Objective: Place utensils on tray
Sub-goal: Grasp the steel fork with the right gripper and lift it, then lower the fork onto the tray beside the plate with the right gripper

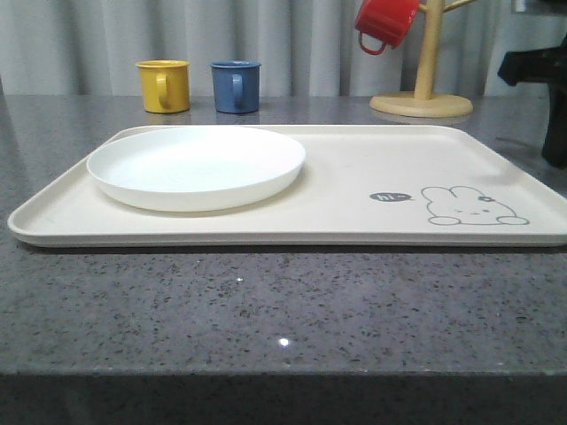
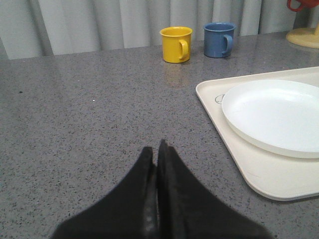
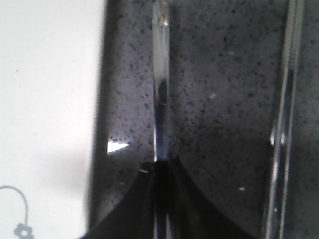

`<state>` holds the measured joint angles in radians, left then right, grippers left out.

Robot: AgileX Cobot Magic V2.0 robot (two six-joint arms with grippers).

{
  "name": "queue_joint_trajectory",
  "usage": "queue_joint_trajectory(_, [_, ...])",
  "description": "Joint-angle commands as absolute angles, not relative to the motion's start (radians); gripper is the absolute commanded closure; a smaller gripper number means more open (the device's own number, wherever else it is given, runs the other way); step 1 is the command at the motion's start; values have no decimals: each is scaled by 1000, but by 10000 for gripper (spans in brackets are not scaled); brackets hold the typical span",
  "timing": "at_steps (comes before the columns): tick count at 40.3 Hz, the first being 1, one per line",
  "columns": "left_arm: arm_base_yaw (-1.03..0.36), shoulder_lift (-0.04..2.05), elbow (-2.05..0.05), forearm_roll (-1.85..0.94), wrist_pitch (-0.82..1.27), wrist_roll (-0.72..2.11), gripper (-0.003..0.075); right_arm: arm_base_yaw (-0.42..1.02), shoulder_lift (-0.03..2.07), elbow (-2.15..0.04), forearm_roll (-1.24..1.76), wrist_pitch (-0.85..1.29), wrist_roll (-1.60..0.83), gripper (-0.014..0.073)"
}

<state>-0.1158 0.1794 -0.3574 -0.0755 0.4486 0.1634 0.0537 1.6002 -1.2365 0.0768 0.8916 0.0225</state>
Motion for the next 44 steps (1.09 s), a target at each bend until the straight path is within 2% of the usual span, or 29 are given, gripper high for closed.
queue_joint_trajectory(1, [-117, 190, -384, -90, 368, 151, 738, 108, 1525, -1312, -23, 935, 168, 640])
queue_joint_trajectory(7, [-117, 190, -384, -90, 368, 151, 738, 241, 1538, -1405, -131, 1044, 325, 640])
queue_joint_trajectory(21, [-117, 190, -384, -90, 368, 151, 738, 481, 1674, -1556, -72, 1031, 509, 640])
queue_joint_trajectory(44, [-117, 190, -384, -90, 368, 151, 738, 504, 1828, -1607, 34, 971, 551, 638])
